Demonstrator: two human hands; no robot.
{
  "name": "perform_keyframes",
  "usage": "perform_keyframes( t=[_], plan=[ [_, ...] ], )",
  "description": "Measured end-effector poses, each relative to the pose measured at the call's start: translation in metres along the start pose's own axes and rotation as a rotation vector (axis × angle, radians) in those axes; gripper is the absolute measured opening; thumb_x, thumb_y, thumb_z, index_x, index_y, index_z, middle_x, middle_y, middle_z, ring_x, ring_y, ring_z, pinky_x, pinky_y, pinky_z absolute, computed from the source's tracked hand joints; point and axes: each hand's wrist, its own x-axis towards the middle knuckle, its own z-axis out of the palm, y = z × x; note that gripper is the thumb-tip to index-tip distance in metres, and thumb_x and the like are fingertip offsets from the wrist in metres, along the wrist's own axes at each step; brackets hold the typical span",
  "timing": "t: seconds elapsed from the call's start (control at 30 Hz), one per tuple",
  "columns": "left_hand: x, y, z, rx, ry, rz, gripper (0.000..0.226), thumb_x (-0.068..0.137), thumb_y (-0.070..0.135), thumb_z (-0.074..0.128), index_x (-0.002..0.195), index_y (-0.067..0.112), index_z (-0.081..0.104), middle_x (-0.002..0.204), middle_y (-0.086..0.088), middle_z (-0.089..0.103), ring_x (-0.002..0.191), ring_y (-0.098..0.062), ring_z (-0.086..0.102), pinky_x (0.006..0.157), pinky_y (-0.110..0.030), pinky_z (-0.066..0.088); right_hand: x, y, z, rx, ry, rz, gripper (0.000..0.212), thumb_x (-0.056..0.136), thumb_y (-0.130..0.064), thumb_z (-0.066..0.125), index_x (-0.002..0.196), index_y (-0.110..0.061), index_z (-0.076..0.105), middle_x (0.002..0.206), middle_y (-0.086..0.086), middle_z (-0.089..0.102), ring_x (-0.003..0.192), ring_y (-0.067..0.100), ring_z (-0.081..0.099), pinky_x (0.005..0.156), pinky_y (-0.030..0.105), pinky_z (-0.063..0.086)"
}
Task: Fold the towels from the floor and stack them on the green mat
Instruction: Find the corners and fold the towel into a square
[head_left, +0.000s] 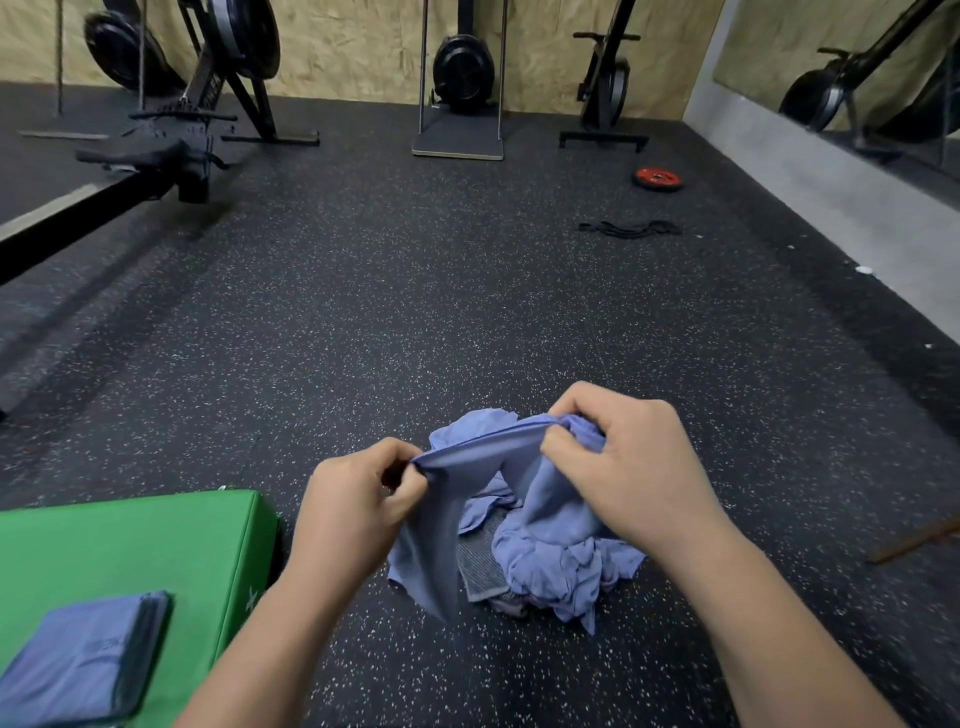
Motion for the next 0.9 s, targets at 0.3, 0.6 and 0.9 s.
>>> perform_keyframes(
  t=[0.3, 0.6, 0.9],
  plan=[
    [0.011, -0.028, -0.011, 0.006, 0.073, -0.124, 0.02, 0.093, 0.013, 0.07, 0.098, 0.031, 0.079, 0.069, 0.01, 0.072, 0.066, -0.01, 0.067, 0.064, -0.032, 0.049, 0.008, 0.019, -0.016, -0.049, 0.216, 0.097, 0.01, 0.086, -0.018, 0.067, 0.077, -0.018, 0.066, 0.062, -0.003, 0.065, 0.062, 0.021, 0.061, 0.061, 0.042, 0.052],
    [0.01, -0.022, -0.018, -0.073, 0.101, -0.124, 0.011, 0.096, 0.029, 0.077, 0.095, 0.028, 0.067, 0.077, 0.017, 0.076, 0.072, -0.015, 0.071, 0.073, -0.04, 0.058, 0.01, 0.032, -0.018, -0.093, 0.229, 0.221, 0.006, 0.088, -0.025, 0.063, 0.085, -0.02, 0.065, 0.066, -0.002, 0.066, 0.068, 0.025, 0.065, 0.06, 0.041, 0.056],
    [-0.009, 0.032, -0.001, -0.093, -0.146, 0.084, 0.012, 0.093, 0.037, 0.078, 0.093, 0.039, 0.066, 0.073, 0.021, 0.07, 0.068, -0.003, 0.065, 0.07, -0.033, 0.056, 0.002, 0.022, 0.022, -0.156, -0.346, 0.05, 0.054, 0.088, -0.059, 0.077, 0.137, -0.051, 0.054, 0.079, -0.007, 0.068, 0.075, 0.007, 0.066, 0.075, 0.028, 0.055]
  ],
)
